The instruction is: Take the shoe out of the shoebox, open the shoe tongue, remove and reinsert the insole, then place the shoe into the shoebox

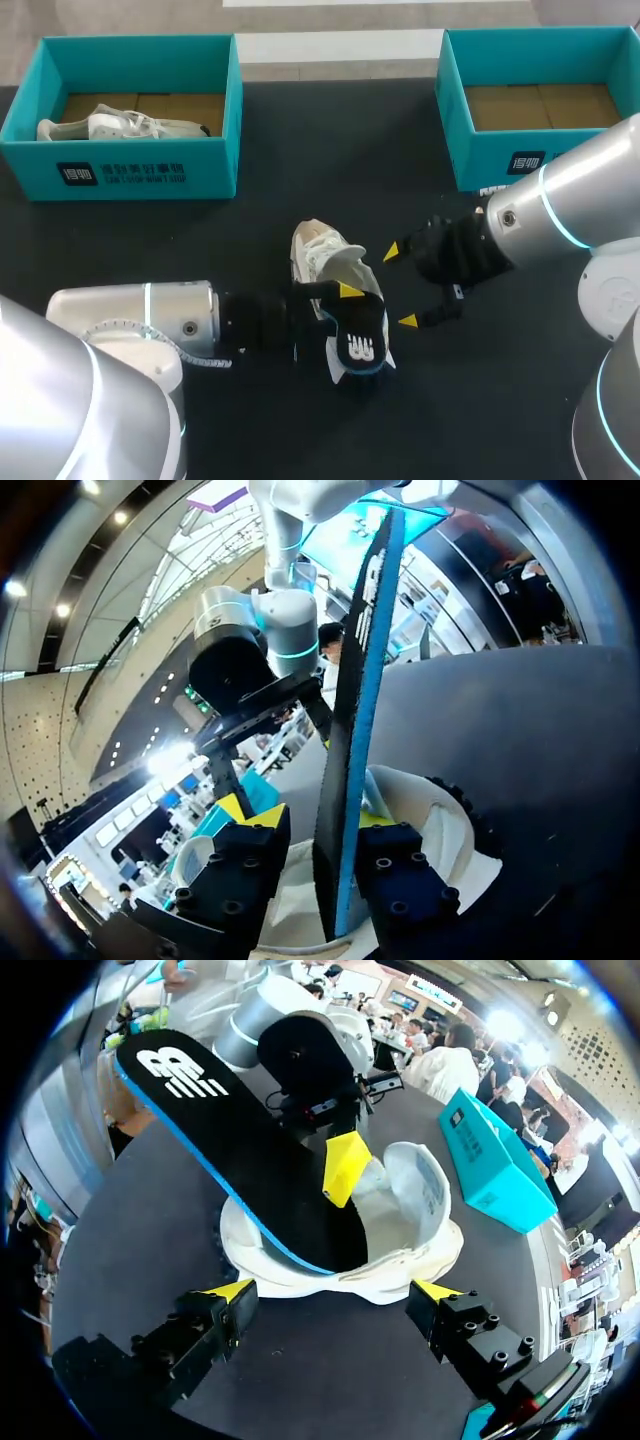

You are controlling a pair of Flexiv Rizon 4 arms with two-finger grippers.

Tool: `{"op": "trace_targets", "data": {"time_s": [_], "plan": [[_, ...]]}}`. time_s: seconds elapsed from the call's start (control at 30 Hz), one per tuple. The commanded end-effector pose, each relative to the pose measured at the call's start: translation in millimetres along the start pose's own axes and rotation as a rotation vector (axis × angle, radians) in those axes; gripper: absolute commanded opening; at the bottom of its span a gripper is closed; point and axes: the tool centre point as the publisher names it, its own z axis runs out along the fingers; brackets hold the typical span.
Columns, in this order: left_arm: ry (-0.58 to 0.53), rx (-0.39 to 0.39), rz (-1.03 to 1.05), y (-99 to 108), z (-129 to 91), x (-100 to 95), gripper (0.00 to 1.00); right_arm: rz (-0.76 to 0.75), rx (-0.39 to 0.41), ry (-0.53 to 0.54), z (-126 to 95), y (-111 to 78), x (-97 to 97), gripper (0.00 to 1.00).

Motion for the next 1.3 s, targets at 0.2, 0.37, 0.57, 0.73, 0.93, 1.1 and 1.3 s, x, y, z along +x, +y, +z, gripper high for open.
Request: {"op": "trace_targets", "data": {"time_s": [0.2, 0.37, 0.57, 0.73, 0.93, 1.1, 1.3], "plan": [[-0.024, -0.048, -0.009, -16.4, -12.8, 12.5, 0.34, 0.001, 0.003, -0.002, -0.4, 0.9, 1.2, 1.0], [-0.02, -0.053, -0.019, -13.7, -13.2, 15.7, 0.29, 0.001, 0.003, -0.002, -0.4, 0.9, 1.2, 1.0], [-0.02, -0.054, -0.026, -7.6, -12.2, 15.0, 0.0, 0.001, 0.003, -0.002, -0.4, 0.9, 1.2, 1.0], [-0.017, -0.065, -0.028, 1.4, -11.2, 15.2, 0.0, 0.001, 0.003, -0.002, -0.4, 0.9, 1.2, 1.0], [-0.033, -0.095, -0.017, 18.2, -12.3, 9.7, 0.0, 0.001, 0.003, -0.002, -0.4, 0.9, 1.2, 1.0], [-0.037, -0.118, -0.009, 32.3, -8.4, 3.9, 0.0, 0.001, 0.003, -0.002, -0.4, 0.9, 1.2, 1.0], [-0.036, -0.116, -0.024, 35.9, -7.0, 4.2, 0.2, 0.001, 0.003, -0.002, -0.4, 0.9, 1.2, 1.0]]}}
